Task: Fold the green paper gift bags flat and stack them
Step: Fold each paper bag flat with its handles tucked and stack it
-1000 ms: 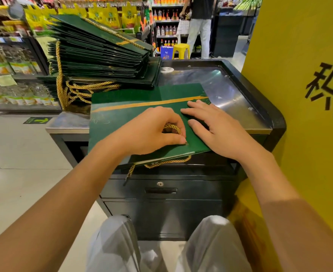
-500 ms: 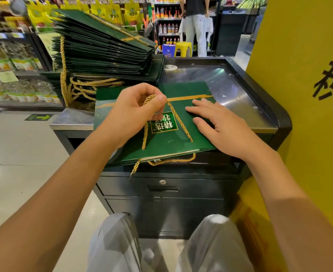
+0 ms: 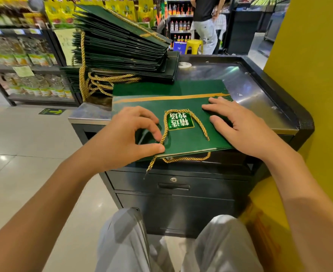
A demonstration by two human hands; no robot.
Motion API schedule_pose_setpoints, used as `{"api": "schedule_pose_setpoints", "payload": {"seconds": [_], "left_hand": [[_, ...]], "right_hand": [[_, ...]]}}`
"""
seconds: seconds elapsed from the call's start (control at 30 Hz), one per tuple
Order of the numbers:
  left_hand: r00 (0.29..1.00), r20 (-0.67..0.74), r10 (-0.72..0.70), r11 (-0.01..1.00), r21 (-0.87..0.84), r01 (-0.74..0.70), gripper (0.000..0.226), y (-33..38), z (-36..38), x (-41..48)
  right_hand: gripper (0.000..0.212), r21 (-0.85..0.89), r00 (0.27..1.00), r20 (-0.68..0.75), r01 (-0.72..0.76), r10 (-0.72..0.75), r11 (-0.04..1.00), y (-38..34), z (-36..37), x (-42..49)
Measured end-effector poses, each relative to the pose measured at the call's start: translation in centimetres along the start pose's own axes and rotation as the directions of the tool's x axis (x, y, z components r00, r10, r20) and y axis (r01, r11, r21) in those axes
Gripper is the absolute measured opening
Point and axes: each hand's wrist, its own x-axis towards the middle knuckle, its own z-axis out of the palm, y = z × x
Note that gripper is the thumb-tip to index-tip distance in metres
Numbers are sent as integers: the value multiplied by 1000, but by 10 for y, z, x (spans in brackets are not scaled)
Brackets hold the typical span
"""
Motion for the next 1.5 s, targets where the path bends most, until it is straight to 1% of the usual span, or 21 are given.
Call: {"api": "schedule_pose_setpoints", "payload": {"seconds": [0.1,0.17,0.23,0.33,0.43,0.5,0.63,0.7,0.77,0.83,0.9,0.93,0.97,1.03,1.07,1.1,1.13,1.27,1.3,1.33,1.5], "left_hand": [[1000,5,-2,1000,2,2,16,1,5,1],[1000,5,-1,999,-47,1,12,-1,6,2],[999,-36,-24,981,-196,16,10,-3,7,2],[984,-139,-113,885,-465,36,9,-1,3,1],[963,-206,-173,837,-547,33,13,4,1,0],[949,-243,-201,822,-569,28,8,5,1,-1],[942,-262,-210,826,-563,28,8,6,1,-1],[945,-247,-212,859,-509,60,5,6,-1,-2],[934,-271,-234,912,-395,113,4,0,-1,-7],[888,-343,-307,942,-240,233,24,-11,1,-16],[813,-416,-407,912,-234,337,51,-17,8,-31],[763,-435,-478,872,-337,354,62,-16,13,-39],[708,-421,-567,796,-501,340,68,-13,19,-44],[630,-293,-719,527,-821,220,64,0,33,-51],[616,-207,-760,380,-910,163,57,5,42,-53],[618,-127,-776,256,-959,125,49,9,49,-53],[631,-73,-772,175,-979,101,41,12,55,-53],[678,5,-735,-35,-999,-31,35,17,59,-52],[693,16,-721,-72,-996,-52,36,17,57,-53],[702,15,-712,-75,-996,-55,37,17,56,-55],[716,-32,-697,-2,-999,-46,39,7,54,-66]], "right_hand": [[43,-5,1000,2,4,-4,1000,1,1,-1],[43,-7,1000,3,5,-5,1000,1,1,-1],[43,-5,1000,3,4,-4,1000,1,2,-1],[43,-7,1000,2,3,-3,1000,3,3,0],[43,-2,1000,3,0,0,1000,4,4,0],[43,-1,1000,2,2,-2,1000,4,3,0],[42,3,1000,1,5,-5,1000,5,3,0],[43,3,1000,1,5,-5,1000,5,3,1],[43,6,1000,3,4,-4,1000,5,3,1],[43,-2,1000,3,5,-5,1000,5,2,1],[43,-4,1000,1,3,-3,1000,5,2,1],[43,0,1000,0,3,-3,1000,5,2,2],[43,7,1000,-4,5,-5,1000,4,2,2],[43,20,1000,-27,14,-13,1000,1,4,0],[43,26,999,-44,19,-18,999,-1,5,-1],[43,31,998,-58,20,-18,999,-4,6,-3],[43,32,998,-68,16,-14,999,-6,7,-5],[44,32,997,-72,-8,11,999,-13,7,-15],[44,30,997,-71,-9,11,999,-13,6,-17],[44,24,997,-71,-7,8,1000,-14,4,-19],[48,38,993,-119,32,-27,999,-19,-8,-18]]}}
